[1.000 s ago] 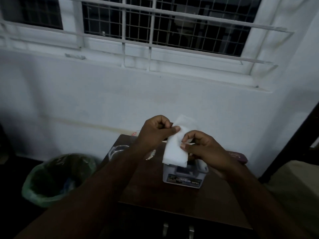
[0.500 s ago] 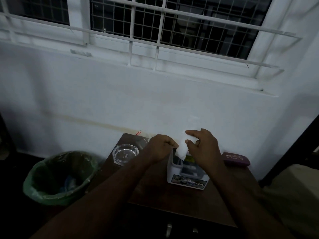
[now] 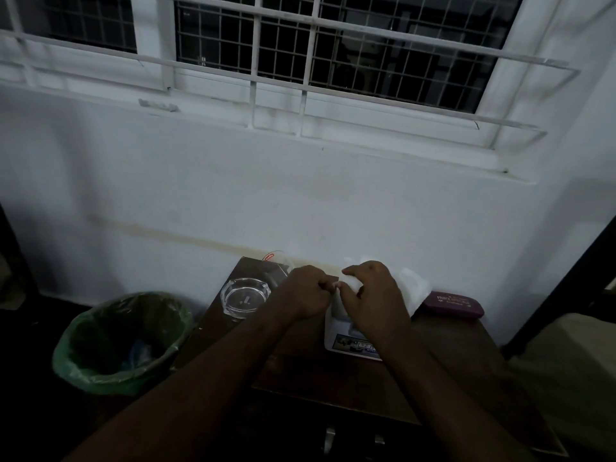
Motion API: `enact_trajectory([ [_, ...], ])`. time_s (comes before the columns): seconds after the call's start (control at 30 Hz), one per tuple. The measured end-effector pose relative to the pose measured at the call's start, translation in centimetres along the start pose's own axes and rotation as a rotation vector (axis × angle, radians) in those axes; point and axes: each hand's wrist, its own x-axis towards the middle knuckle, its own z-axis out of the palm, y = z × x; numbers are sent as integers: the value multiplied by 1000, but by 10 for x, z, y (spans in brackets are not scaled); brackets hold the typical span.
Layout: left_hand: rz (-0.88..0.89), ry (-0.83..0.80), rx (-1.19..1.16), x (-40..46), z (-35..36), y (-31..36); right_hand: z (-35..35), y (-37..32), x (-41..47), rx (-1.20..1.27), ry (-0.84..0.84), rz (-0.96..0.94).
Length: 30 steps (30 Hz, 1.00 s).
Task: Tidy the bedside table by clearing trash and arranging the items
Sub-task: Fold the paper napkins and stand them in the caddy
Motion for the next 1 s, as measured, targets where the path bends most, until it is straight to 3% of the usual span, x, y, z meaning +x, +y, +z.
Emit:
enact_trajectory([
  [0.13, -2, 32, 30, -3, -4, 4, -6, 6, 0, -17, -84, -39],
  [0.2, -9, 57, 77, -9, -2, 6, -19, 9, -7, -30, -41, -33],
  [0.33, 93, 173, 321, -48, 34, 9, -35, 21, -48, -303, 84, -66],
  [0.4, 96, 84, 431, -70, 60, 12, -26, 33, -78, -449, 47, -38],
  [0.5, 196, 125, 527, -83, 83, 7, -7, 45, -102, -538, -33, 53],
  [1.0, 186, 122, 570, -36, 92, -7, 17, 67, -64, -540, -113, 57],
])
